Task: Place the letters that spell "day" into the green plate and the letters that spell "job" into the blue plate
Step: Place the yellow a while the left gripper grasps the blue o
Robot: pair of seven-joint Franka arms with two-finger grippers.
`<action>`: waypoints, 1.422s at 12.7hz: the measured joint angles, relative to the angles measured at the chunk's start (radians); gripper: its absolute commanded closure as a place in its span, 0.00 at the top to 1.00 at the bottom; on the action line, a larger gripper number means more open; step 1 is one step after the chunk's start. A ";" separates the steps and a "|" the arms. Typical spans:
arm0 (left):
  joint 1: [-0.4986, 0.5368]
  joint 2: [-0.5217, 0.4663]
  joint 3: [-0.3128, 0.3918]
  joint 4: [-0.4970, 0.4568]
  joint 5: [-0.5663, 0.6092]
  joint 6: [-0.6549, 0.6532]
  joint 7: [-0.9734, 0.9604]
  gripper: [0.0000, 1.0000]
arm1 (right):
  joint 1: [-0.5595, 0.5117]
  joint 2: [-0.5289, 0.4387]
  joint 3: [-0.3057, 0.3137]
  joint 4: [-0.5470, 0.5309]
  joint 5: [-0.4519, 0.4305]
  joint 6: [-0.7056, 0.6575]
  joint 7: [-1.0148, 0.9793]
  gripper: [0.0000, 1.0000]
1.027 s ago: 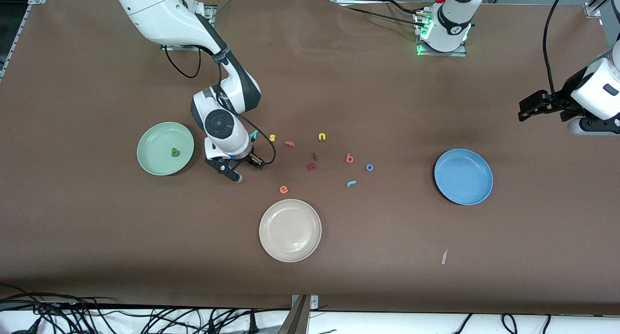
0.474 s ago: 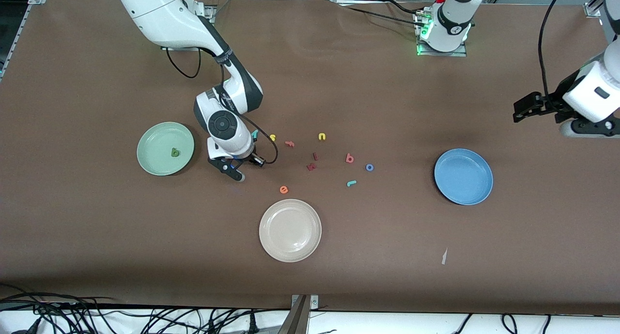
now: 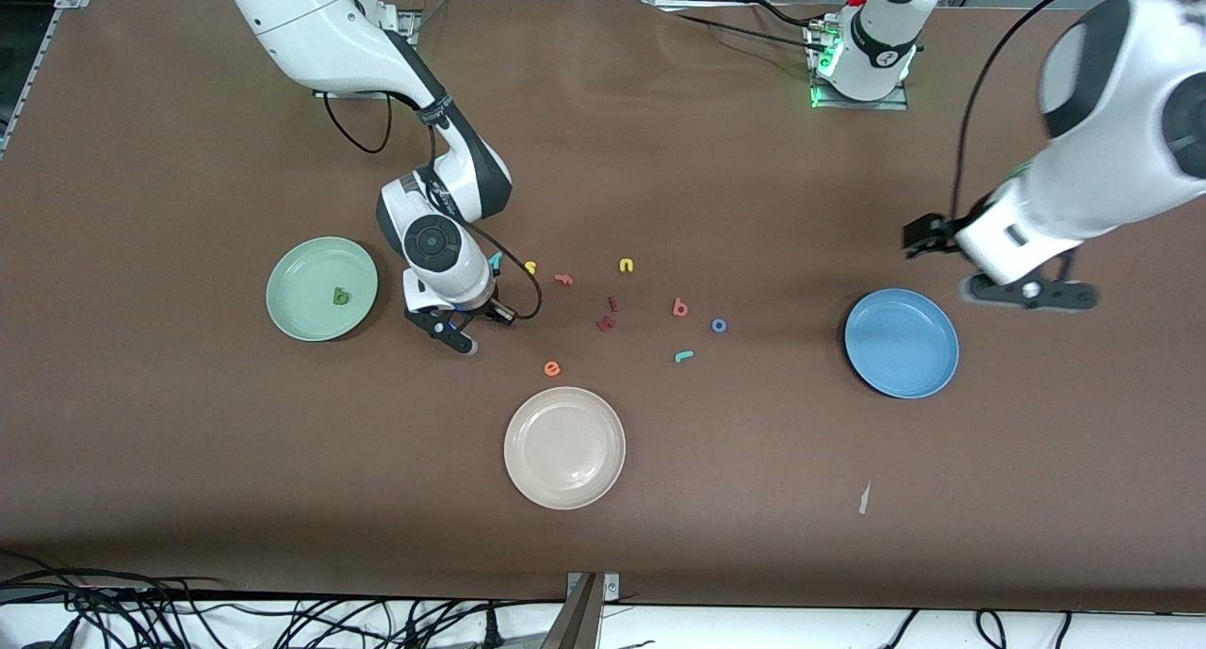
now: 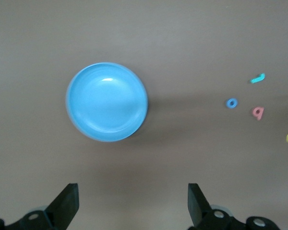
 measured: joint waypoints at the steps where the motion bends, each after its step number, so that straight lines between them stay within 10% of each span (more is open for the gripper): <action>1: -0.040 0.041 -0.003 -0.001 0.000 0.054 -0.048 1.00 | 0.000 -0.008 -0.006 0.017 0.000 -0.037 -0.026 0.08; 7: -0.229 0.271 -0.010 -0.004 0.000 0.358 -0.214 1.00 | -0.012 -0.140 -0.198 0.018 0.007 -0.286 -0.411 0.09; 15: -0.266 0.395 -0.010 -0.150 0.000 0.670 -0.220 1.00 | -0.022 -0.312 -0.424 -0.399 0.050 -0.114 -0.793 0.11; 17: -0.273 0.395 -0.009 -0.198 0.003 0.722 -0.224 1.00 | -0.027 -0.317 -0.446 -0.485 0.050 -0.042 -0.810 0.29; 18: -0.274 0.395 -0.009 -0.221 0.016 0.745 -0.224 1.00 | -0.036 -0.313 -0.451 -0.502 0.055 -0.027 -0.820 0.69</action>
